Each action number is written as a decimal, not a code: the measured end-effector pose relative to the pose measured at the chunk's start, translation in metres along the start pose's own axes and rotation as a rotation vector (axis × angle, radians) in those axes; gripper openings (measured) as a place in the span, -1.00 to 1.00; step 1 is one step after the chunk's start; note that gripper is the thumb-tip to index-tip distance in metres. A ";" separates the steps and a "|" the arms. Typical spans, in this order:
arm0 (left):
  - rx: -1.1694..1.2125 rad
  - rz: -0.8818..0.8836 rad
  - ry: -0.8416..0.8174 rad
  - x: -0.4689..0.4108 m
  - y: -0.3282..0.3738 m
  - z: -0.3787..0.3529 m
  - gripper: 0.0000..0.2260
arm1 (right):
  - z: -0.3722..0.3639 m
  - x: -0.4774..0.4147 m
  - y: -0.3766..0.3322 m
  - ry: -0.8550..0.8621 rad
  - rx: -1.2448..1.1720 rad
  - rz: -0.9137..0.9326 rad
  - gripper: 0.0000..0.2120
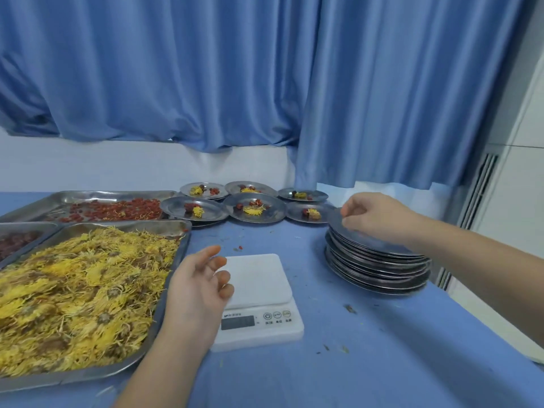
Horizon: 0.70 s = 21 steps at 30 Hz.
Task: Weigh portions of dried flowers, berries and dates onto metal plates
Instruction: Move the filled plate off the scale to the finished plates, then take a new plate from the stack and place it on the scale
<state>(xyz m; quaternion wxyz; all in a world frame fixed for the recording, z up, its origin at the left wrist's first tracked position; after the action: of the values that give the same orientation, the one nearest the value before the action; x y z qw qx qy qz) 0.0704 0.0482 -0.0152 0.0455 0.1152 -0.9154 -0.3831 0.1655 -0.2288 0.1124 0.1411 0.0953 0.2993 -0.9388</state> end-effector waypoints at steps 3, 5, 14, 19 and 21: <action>0.042 -0.050 0.035 0.006 0.002 0.013 -0.87 | 0.012 0.007 0.012 -0.010 0.395 0.084 -0.91; 0.018 -0.110 0.068 0.011 0.007 0.023 -0.89 | 0.008 0.014 0.021 -0.072 0.516 0.127 -0.87; -0.104 -0.206 0.095 0.020 0.016 0.033 -0.83 | -0.007 0.029 0.032 -0.059 0.753 0.161 -0.90; -0.126 -0.200 0.059 0.022 0.015 0.028 -0.80 | -0.004 0.029 0.032 0.033 0.822 0.105 -0.88; -0.119 -0.202 0.065 0.023 0.016 0.028 -0.79 | -0.002 0.028 0.034 0.045 0.789 0.084 -0.91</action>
<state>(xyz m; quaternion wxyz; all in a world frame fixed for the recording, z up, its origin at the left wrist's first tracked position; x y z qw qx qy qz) 0.0409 0.0730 -0.0238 0.0432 0.2166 -0.8726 -0.4357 0.1500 -0.2598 0.0855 0.1253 0.1750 -0.0853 -0.9728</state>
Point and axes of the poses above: each hand's wrist, its own x-axis away from the middle knuckle, its own z-axis out of the back of the hand, y = z × x, the point moved 9 cm from there along -x, towards the middle knuckle, and after that the axes turned 3 degrees about -y, right-handed, at the moved point
